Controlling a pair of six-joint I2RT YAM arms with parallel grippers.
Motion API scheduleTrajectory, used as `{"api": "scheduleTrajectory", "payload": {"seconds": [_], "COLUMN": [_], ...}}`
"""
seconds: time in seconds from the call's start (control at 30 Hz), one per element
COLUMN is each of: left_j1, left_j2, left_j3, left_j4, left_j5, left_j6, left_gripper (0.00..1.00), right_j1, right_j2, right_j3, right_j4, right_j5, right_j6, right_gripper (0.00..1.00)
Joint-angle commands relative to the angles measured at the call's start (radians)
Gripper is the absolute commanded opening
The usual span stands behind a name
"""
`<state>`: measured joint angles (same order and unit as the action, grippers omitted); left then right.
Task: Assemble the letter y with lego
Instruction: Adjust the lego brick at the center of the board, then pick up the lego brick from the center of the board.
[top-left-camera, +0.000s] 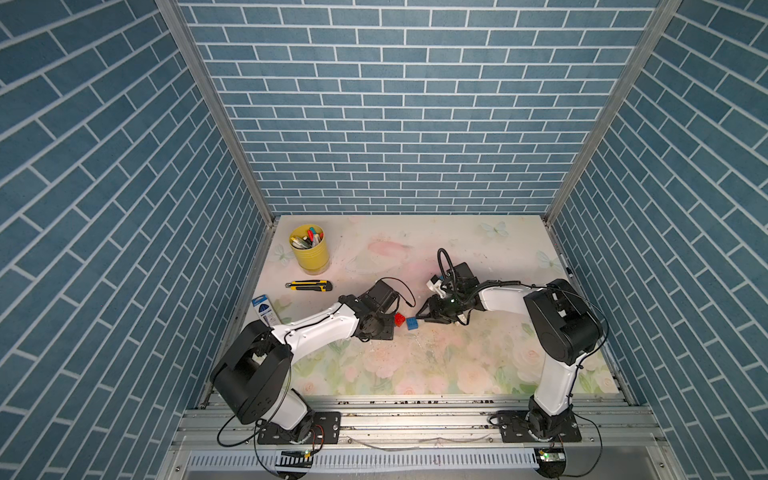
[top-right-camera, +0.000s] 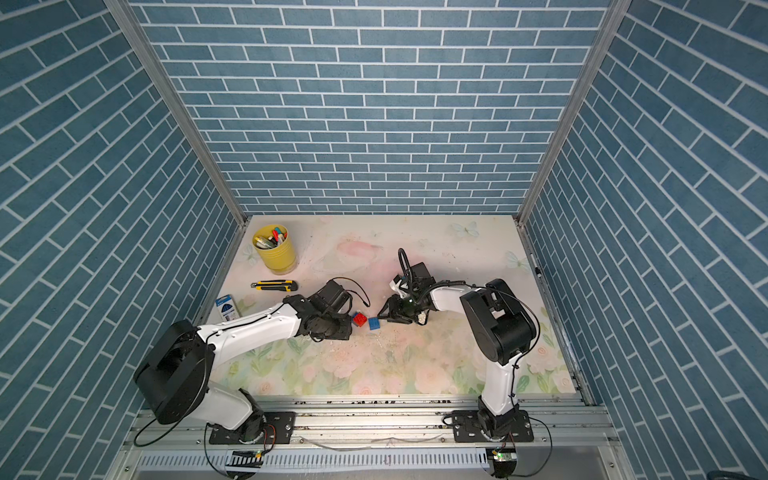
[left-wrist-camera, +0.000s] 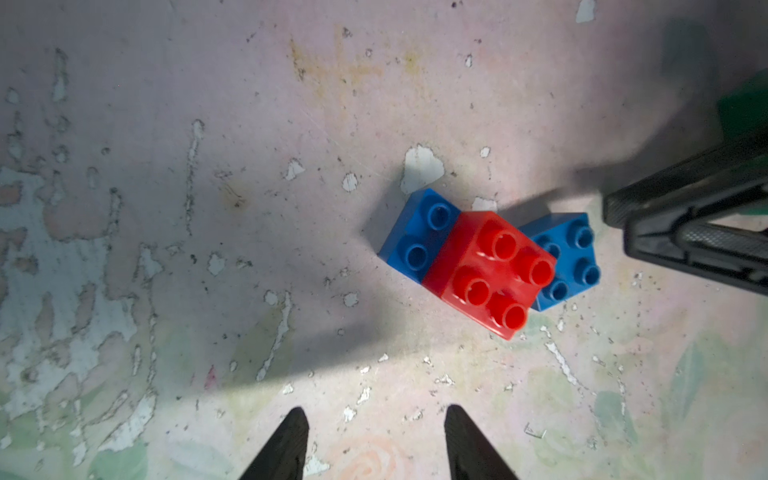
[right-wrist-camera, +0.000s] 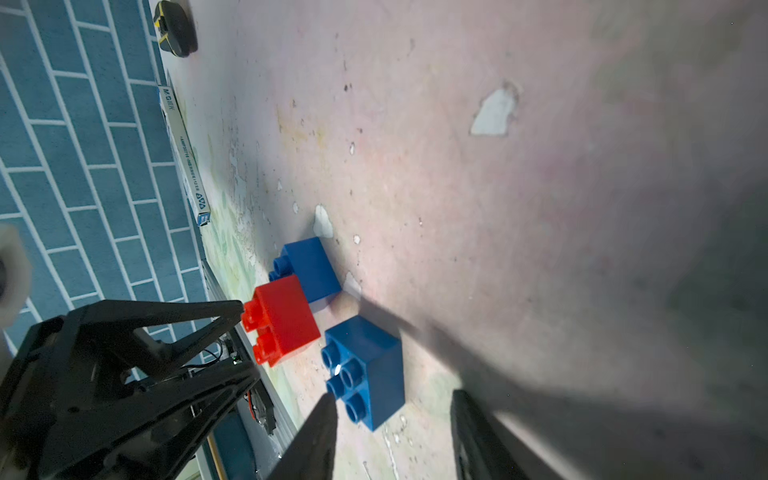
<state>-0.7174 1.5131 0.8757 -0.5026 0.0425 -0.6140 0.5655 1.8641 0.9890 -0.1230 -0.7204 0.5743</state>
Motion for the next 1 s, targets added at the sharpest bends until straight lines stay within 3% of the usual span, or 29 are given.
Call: {"api": "scheduleTrajectory", "payload": {"seconds": [0.0, 0.2, 0.53, 0.73, 0.97], "left_j1": [0.007, 0.007, 0.006, 0.006, 0.006], "left_j2": [0.020, 0.028, 0.035, 0.032, 0.022], "left_j3": [0.010, 0.016, -0.016, -0.035, -0.064], "left_j4": [-0.008, 0.012, 0.078, 0.089, 0.091], "left_j5": [-0.004, 0.015, 0.088, 0.089, 0.071], "left_j6": [0.001, -0.001, 0.005, -0.001, -0.007], "left_gripper": [0.56, 0.56, 0.49, 0.48, 0.48], "right_j1": [-0.001, 0.010, -0.001, -0.003, -0.002], "right_j2": [-0.043, -0.159, -0.259, -0.165, -0.055], "right_j3": [0.003, 0.058, 0.138, 0.161, 0.234], "right_j4": [-0.115, -0.303, -0.615, -0.591, -0.575], "right_j5": [0.093, 0.227, 0.649, 0.642, 0.637], "right_j6": [-0.062, -0.130, -0.172, -0.201, -0.230], "right_gripper": [0.48, 0.48, 0.52, 0.56, 0.52]}}
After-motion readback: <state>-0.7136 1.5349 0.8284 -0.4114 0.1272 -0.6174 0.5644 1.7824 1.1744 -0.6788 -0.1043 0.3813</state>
